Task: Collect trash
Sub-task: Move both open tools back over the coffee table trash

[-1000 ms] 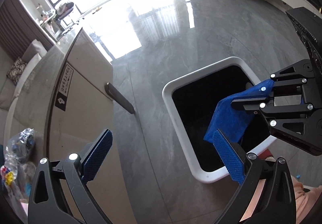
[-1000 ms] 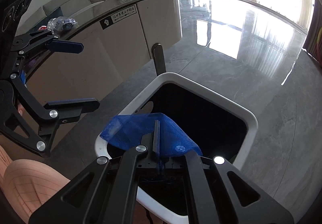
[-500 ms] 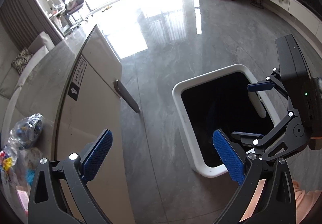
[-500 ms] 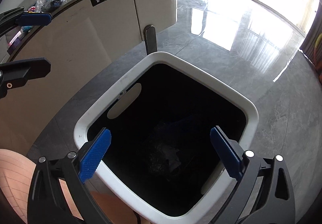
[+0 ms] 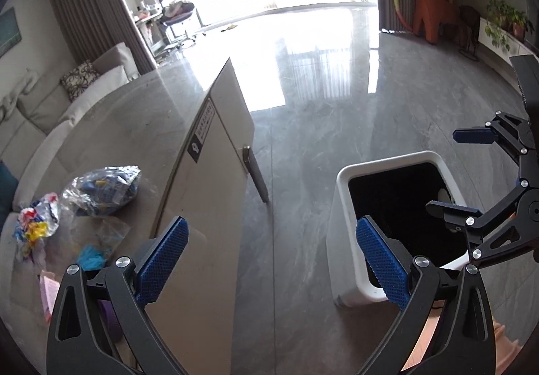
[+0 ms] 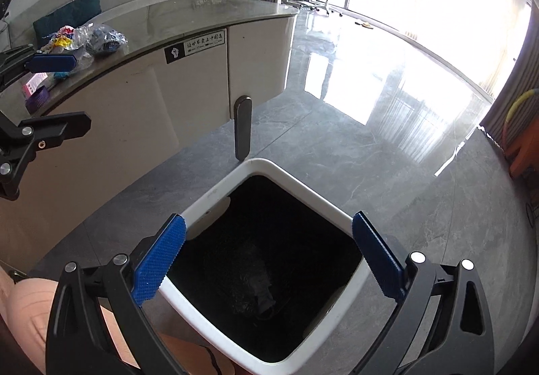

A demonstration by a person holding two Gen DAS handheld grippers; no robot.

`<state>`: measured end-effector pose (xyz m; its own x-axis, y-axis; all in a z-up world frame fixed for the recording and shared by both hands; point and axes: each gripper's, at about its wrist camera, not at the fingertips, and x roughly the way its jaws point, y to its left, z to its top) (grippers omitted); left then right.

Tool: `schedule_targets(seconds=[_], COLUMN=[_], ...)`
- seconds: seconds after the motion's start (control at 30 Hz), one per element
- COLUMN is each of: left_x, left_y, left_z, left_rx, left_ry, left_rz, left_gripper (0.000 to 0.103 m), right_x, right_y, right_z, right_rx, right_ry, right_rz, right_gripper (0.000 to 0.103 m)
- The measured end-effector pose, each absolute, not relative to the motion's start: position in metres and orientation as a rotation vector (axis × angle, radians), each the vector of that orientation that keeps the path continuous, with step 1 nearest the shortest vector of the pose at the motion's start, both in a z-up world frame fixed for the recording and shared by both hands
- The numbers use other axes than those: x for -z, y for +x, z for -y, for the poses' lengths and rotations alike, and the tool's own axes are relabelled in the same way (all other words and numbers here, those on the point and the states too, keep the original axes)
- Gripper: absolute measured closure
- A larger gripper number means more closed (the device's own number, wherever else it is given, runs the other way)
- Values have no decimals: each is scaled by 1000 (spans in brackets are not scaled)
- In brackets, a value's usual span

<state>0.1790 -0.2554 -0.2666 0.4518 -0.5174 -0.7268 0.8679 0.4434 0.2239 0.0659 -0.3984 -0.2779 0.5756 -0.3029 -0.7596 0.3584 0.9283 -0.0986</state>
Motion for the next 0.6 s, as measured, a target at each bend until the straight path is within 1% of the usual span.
schedule_targets(seconds=[0.3, 0.6], left_x=[218, 195], left_y=[218, 277], left_z=[183, 111], left_rx=[755, 551], left_ry=[488, 382], left_rz=[-547, -509], left_gripper=[5, 5], right_x=[209, 173], right_y=[121, 208], right_z=[349, 300], right_rx=[233, 55], right_ry=[-36, -63], right_rz=[-676, -571], right_gripper=[5, 5])
